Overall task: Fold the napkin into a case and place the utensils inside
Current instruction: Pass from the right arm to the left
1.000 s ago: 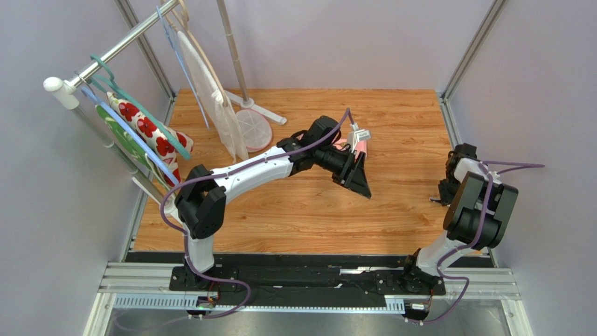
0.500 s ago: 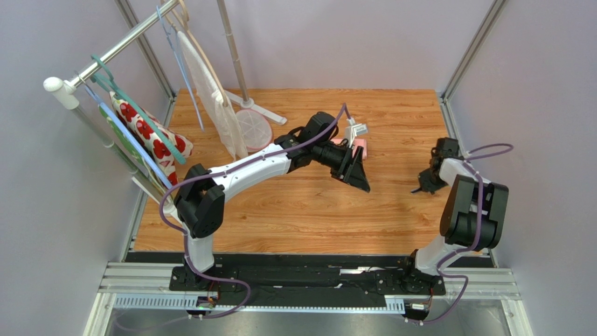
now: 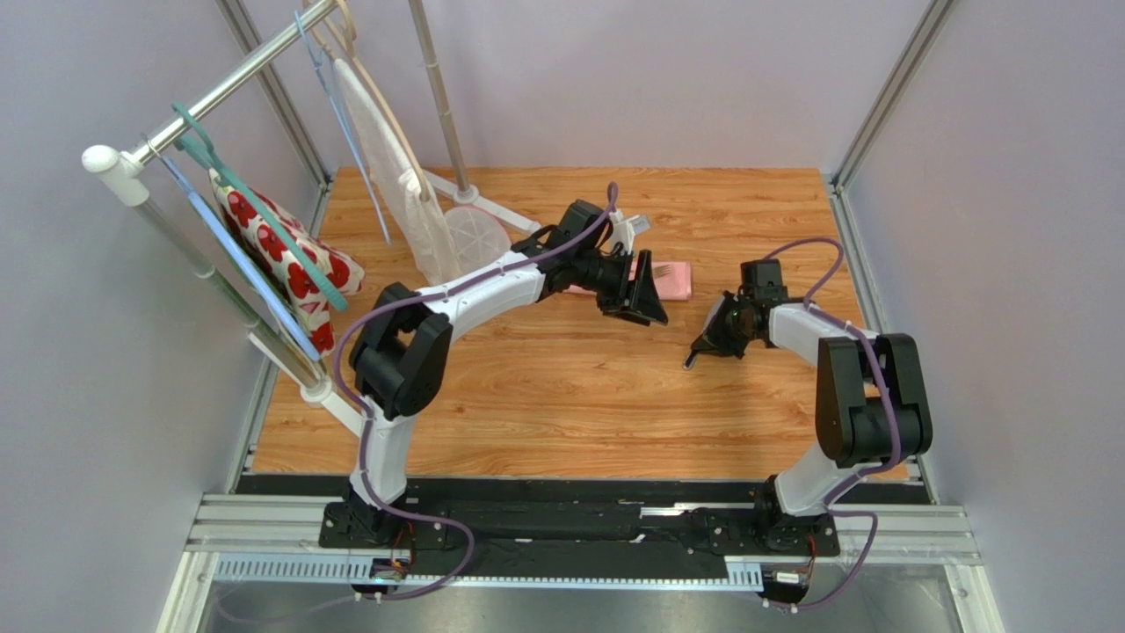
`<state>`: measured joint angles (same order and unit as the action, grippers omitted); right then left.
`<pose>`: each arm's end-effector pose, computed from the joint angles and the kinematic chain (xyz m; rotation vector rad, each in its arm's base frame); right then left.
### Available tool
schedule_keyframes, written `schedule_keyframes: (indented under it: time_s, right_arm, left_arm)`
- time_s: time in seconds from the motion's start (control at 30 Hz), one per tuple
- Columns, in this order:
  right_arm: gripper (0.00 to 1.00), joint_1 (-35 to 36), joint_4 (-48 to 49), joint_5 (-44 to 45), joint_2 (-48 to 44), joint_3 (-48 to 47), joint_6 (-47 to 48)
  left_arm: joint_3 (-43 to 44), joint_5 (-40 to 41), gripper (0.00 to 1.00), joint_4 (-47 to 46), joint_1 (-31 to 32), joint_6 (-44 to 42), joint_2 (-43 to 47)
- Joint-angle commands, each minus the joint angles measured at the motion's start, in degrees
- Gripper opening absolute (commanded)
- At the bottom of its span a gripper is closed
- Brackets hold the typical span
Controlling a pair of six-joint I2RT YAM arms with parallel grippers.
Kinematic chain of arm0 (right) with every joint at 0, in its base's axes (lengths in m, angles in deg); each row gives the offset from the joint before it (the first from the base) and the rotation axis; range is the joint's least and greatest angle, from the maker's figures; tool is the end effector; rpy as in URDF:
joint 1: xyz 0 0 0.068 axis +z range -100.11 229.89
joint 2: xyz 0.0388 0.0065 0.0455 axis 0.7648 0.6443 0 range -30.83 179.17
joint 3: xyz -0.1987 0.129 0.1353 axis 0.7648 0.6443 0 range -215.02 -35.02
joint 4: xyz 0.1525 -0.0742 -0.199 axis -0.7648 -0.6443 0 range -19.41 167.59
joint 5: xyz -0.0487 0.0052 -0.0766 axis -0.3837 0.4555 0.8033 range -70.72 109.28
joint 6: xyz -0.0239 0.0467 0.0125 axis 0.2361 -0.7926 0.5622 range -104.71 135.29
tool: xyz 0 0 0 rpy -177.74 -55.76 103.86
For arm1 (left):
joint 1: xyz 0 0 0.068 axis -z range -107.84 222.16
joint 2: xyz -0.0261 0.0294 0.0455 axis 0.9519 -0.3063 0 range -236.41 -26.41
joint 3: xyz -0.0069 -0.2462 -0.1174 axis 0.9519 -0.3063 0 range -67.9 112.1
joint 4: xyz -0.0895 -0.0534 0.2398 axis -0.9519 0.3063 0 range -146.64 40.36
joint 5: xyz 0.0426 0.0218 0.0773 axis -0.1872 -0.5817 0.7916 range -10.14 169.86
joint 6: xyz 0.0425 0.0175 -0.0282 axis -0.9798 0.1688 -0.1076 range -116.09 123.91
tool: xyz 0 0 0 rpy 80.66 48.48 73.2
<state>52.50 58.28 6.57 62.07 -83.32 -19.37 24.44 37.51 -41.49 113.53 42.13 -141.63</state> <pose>0.2971 0.0214 0.1502 0.6881 2.6520 0.4915 0.3298 -0.3225 0.2506 0.5337 2.4554 -1.5051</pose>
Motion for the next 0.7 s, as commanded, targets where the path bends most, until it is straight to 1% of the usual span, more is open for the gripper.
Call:
schedule_keyframes:
  time_s: [0.0, 0.23, 0.37, 0.47, 0.53, 0.57, 0.67]
  right_arm:
    - [0.00, 1.1, -0.6, -3.5, -1.1, 1.5, 3.7]
    - [0.00, 1.8, -0.6, -5.6, -7.6, 4.4, 3.1]
    - [0.00, 1.7, -0.3, -7.1, -10.1, 5.2, 1.4]
    - [0.00, 1.6, -0.6, -7.2, -12.0, 5.6, 0.7]
    - [0.00, 1.6, -0.8, -7.0, -12.8, 5.8, 0.5]
    - [0.00, 1.5, -0.8, -7.8, -13.0, 5.8, 0.4]
    - [0.00, 1.3, -0.5, -8.6, -13.8, 6.4, -0.1]
  left_arm:
    - [2.7, 3.1, 0.60, 0.1, 0.4, 2.9, -2.9]
    - [3.8, 2.9, 0.60, -0.9, 0.4, 5.3, -6.2]
    - [5.9, 3.1, 0.62, -0.7, 1.2, 7.1, -8.2]
    - [6.4, 5.1, 0.63, 0.8, 2.0, 7.4, -9.4]
    - [6.3, 3.6, 0.63, -0.8, 2.4, 7.4, -10.1]
    - [6.2, 1.6, 0.63, -1.9, 2.5, 7.5, -10.9]
    - [6.3, 1.2, 0.65, -3.0, 2.8, 8.4, -12.2]
